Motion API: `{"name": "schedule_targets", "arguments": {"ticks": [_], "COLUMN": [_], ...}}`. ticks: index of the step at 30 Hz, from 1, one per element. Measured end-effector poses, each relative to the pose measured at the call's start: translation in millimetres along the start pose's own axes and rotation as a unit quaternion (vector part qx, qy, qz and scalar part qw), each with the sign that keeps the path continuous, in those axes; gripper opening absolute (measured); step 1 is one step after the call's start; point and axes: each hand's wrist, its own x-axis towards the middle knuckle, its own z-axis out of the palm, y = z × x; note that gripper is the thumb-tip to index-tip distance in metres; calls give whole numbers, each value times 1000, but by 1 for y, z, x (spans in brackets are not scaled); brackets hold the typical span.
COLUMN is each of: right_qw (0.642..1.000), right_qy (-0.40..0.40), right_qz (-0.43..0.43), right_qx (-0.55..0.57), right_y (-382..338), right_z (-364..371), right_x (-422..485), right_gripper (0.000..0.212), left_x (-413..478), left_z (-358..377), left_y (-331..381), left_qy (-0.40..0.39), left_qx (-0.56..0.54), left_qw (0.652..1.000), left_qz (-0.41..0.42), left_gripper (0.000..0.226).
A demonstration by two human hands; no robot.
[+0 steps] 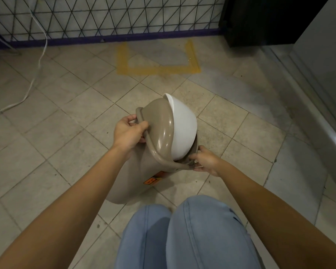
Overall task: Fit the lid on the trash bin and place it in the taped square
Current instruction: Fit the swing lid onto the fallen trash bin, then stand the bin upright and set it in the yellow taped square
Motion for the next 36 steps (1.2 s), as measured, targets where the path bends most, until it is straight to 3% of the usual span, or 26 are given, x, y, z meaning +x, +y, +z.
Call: {"name": "schedule_targets", "arguments": {"ticks": [17,29,36], "right_qw": [991,963,958], "right_qy": [31,50,50], "right_qz": [-115,-183,-188], "right_qx": [-60,-190,-212], "right_y": [-50,-46,-40], "right_z": [-23,-8,-4], "right_x": [-44,-55,-56], "right_gripper": [86,110,116], "left_x": [1,5,3], "left_z": [-38,-50,-54], "left_y": [-9,-40,-47], "left_qy": [-8,-16,-48], "left_qx": [-4,-4,19], "left_qw": [1000,1000,999], "left_qz": [-2,-11,-4], "left_gripper": [50,38,47]}}
